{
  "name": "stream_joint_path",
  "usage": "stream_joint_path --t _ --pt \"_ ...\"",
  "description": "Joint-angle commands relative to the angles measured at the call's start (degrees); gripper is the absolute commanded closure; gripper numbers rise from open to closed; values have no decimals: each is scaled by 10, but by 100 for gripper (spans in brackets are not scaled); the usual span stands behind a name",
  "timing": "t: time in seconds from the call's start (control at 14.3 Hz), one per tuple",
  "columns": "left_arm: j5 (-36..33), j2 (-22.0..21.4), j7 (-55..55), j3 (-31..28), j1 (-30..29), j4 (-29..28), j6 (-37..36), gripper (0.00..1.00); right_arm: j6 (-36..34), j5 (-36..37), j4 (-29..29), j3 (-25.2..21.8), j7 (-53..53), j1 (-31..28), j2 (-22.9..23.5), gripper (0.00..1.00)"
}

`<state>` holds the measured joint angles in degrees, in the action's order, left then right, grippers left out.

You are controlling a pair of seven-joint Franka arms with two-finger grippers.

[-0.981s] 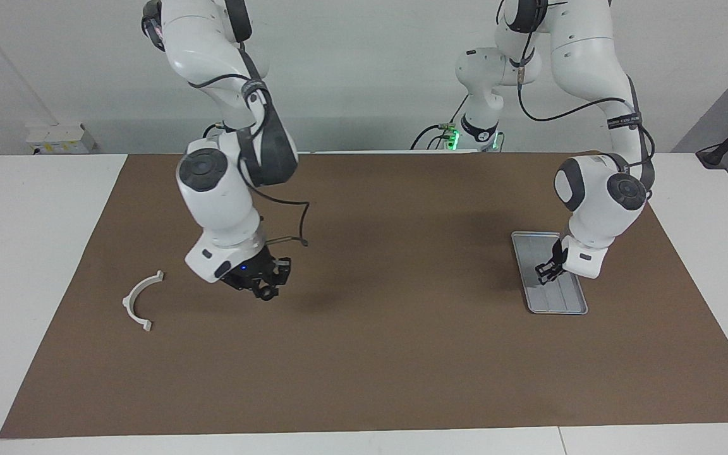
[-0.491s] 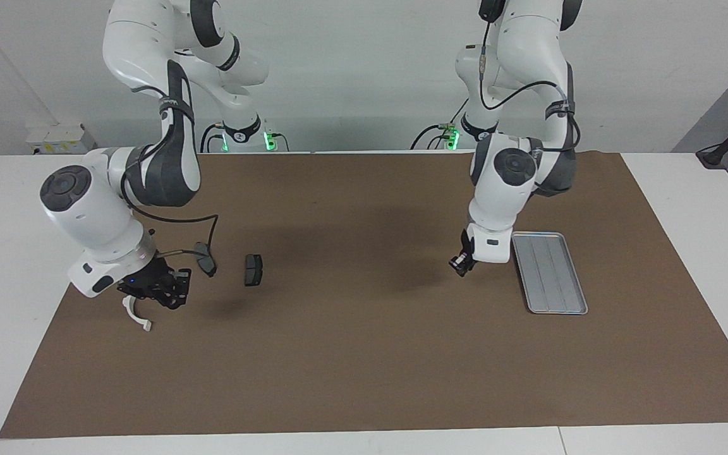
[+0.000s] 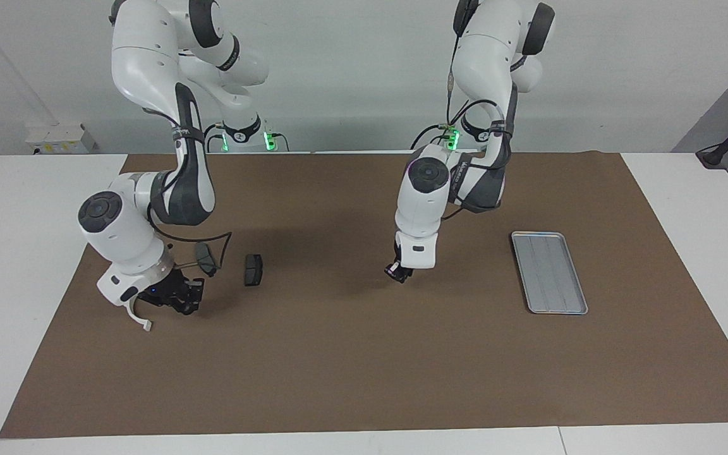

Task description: Place bearing gear from tray to pile

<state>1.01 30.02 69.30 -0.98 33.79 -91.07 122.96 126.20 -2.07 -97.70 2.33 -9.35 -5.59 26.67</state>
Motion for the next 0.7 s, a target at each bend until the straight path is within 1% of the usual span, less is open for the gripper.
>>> stream_joint_path --t 0.0,0.14,0.42,0.63 --pt "-16 31 16 -16 23 19 -6 100 15 -1 -38 7 -33 -15 -18 100" --pt "-16 30 17 -17 24 22 -22 100 24 -1 -44 7 -44 -16 -15 100" --pt "-19 30 26 -17 23 10 15 100 28 0 -58 7 -58 -18 -12 100" --pt "-20 30 27 -17 22 8 21 100 34 -1 -60 7 -57 -17 -12 100"
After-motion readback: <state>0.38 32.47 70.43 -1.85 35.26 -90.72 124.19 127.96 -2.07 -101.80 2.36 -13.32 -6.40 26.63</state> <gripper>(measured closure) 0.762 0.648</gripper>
